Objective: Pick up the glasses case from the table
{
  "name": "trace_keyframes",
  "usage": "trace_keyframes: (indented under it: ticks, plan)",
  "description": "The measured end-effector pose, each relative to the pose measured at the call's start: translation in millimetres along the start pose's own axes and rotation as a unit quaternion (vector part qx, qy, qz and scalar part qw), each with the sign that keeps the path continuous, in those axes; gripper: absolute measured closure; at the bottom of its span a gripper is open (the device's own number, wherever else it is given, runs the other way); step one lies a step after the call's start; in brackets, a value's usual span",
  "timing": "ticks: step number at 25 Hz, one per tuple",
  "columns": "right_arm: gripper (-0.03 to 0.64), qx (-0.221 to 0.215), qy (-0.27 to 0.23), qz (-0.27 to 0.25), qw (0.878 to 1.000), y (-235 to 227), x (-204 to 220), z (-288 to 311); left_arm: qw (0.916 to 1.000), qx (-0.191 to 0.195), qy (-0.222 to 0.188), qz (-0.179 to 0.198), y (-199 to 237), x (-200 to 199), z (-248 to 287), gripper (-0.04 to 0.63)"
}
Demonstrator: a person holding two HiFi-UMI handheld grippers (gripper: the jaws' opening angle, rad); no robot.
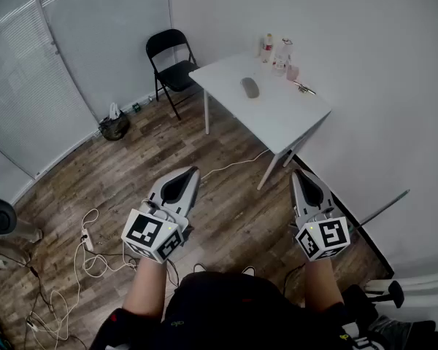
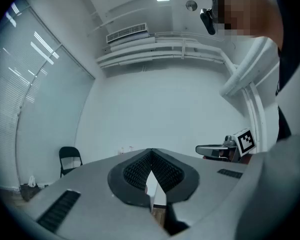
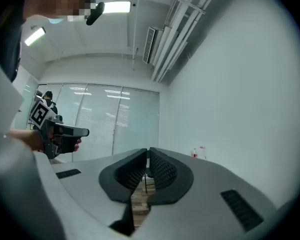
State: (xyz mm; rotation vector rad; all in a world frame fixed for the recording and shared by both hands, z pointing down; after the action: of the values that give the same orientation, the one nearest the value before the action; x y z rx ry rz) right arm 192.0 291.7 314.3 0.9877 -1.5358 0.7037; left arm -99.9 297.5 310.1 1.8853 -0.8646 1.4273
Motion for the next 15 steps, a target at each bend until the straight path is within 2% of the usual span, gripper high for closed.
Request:
trace_keyframes:
  ticks: [11, 15]
  plan:
    - [0.583, -0.007, 0.005, -0.004, 1.0, -4.6, 6.0, 4.7, 1.0, -0.002, 0.004, 0.0, -2.2, 1.0, 6.4, 0.575]
    - [0.583, -0.007, -0.005, 0.013, 1.0, -2.9, 6.6, 7.3, 1.0, -0.003, 0.001, -0.001, 1.5, 2.7, 3.9, 0.575]
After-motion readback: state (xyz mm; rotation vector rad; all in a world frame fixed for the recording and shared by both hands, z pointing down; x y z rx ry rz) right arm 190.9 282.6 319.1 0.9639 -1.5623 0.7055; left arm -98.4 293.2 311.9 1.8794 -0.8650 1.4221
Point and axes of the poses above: the fingertips, and each gripper's own axes: z forward along the fingers, y to its left, x out of its underside, the point moved 7 cm from there along -z, backward along the fingers, and after that the axes turned 9 degrees about -y, right-handed, at the moved point
